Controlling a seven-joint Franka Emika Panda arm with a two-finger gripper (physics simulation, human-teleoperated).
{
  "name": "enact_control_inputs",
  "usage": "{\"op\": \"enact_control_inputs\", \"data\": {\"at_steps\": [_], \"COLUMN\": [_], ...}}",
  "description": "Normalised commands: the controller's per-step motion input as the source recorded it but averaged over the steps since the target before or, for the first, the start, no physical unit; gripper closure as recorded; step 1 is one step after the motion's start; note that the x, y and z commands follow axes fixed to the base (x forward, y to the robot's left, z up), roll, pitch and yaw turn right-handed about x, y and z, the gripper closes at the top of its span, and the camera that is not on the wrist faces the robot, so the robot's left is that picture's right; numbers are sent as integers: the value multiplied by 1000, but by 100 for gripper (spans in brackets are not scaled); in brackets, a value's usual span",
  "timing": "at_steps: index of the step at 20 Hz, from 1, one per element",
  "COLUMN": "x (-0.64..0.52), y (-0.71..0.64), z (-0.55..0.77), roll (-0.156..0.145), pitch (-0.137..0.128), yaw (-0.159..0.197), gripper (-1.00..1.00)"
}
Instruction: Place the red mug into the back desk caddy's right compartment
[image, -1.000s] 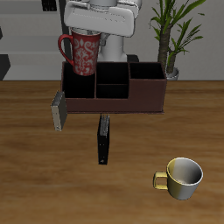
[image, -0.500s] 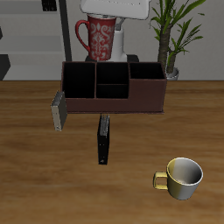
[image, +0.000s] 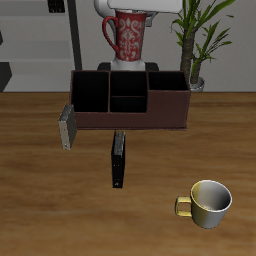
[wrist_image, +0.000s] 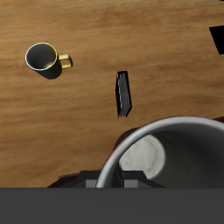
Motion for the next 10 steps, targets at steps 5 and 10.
{"op": "enact_control_inputs", "data": {"at_steps": [5, 10], "x": [-352, -336], "y": [238, 101], "z": [49, 19], "roll": [9, -46], "pitch": [-24, -31], "yaw": [20, 2], "gripper": [100, 100]}}
